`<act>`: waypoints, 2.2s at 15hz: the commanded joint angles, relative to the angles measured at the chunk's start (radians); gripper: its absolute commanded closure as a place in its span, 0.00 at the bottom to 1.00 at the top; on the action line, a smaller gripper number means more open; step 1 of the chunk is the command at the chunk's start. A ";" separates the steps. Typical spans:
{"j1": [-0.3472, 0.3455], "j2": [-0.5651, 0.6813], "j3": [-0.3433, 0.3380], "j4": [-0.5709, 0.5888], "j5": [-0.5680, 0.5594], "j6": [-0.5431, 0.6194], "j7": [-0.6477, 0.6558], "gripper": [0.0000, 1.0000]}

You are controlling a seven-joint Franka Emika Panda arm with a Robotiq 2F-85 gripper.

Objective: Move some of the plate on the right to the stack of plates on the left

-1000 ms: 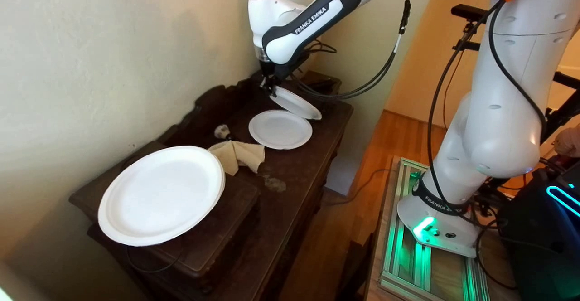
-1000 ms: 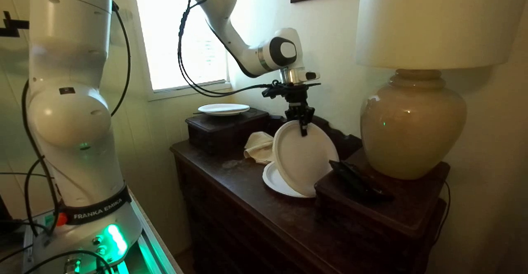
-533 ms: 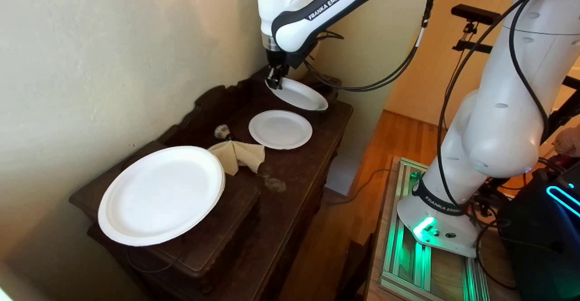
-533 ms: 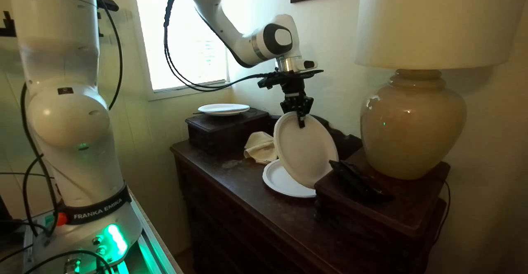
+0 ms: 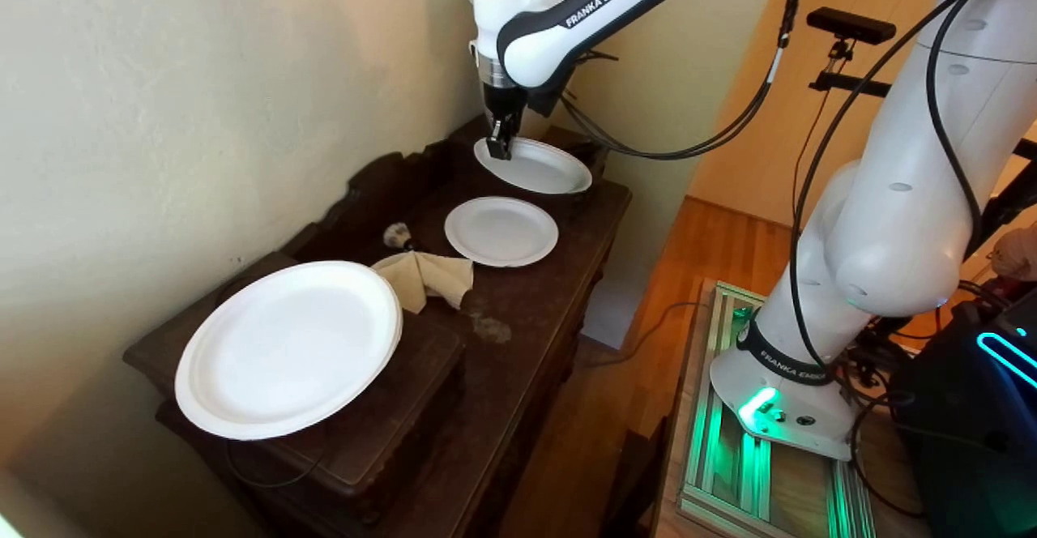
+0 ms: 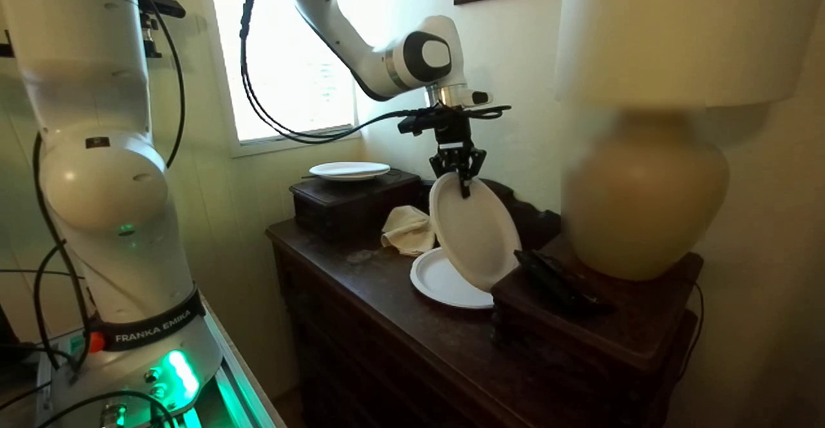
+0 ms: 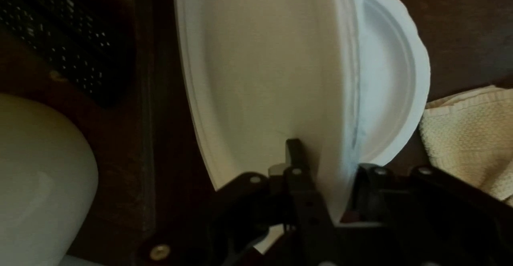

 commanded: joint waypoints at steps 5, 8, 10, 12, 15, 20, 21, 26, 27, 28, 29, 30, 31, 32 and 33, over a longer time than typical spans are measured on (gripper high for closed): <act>0.018 0.071 0.023 0.026 -0.167 -0.013 0.242 0.96; 0.058 0.069 0.043 0.043 -0.291 0.037 0.288 0.96; 0.086 0.047 0.060 0.060 -0.372 0.060 0.317 0.96; 0.111 0.006 0.093 0.067 -0.416 0.084 0.316 0.96; 0.127 -0.056 0.145 0.044 -0.400 0.178 0.264 0.96; 0.138 -0.164 0.213 -0.057 -0.275 0.369 0.082 0.96; 0.139 -0.186 0.219 -0.085 -0.219 0.406 0.023 0.96; 0.129 -0.167 0.233 -0.077 -0.173 0.431 -0.010 0.86; 0.128 -0.170 0.233 -0.081 -0.172 0.433 -0.013 0.86; 0.128 -0.171 0.233 -0.082 -0.172 0.434 -0.014 0.86; 0.128 -0.171 0.233 -0.082 -0.171 0.435 -0.015 0.86; 0.128 -0.171 0.233 -0.082 -0.171 0.435 -0.015 0.96; 0.135 -0.155 0.237 -0.068 -0.167 0.465 -0.041 0.96; 0.149 -0.134 0.245 -0.042 -0.165 0.486 -0.104 0.96; 0.161 -0.119 0.255 -0.021 -0.156 0.500 -0.151 0.96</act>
